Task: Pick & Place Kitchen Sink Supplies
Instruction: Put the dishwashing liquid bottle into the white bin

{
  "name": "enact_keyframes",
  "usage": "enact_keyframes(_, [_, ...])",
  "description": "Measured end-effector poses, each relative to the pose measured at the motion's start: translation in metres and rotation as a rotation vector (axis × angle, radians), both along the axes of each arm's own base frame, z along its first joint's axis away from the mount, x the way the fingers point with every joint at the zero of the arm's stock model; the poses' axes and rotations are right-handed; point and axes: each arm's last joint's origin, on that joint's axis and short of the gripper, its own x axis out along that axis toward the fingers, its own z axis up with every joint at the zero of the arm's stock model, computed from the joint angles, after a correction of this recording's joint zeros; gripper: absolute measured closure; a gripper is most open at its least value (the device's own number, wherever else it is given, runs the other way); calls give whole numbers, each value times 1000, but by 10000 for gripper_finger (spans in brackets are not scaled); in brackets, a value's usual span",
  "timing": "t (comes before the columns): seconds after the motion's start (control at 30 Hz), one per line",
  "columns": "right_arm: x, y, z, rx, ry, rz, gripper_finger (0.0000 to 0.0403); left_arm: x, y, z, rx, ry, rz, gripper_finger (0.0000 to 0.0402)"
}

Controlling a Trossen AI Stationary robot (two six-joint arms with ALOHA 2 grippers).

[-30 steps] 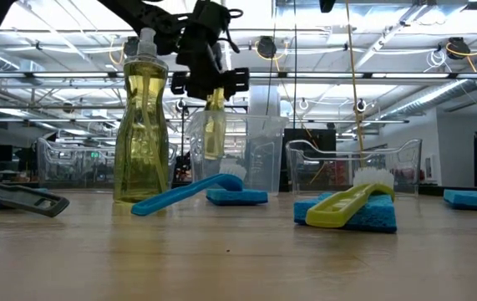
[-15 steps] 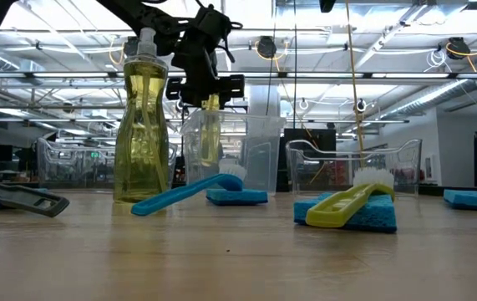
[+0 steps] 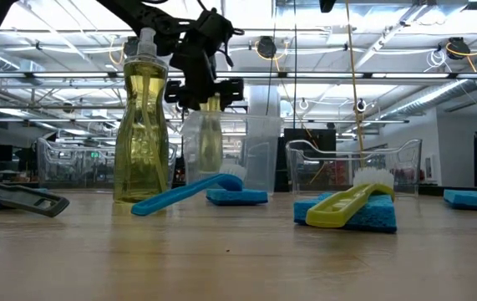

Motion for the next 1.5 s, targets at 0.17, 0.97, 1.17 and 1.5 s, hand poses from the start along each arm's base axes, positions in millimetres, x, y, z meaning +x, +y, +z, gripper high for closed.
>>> enact_keyframes(0.17, [0,0,0,1,0,0,149,0,-1,-1,-7,2,-2,102])
enact_keyframes(0.97, [0,0,0,7,0,0,149,3,-7,-1,25,161,-61,96])
enact_keyframes(1.17, [0,0,0,8,0,1,149,3,-7,-1,38,230,-79,96])
enact_keyframes(1.5, [0,0,0,8,0,1,149,3,-7,-1,52,306,-100,85])
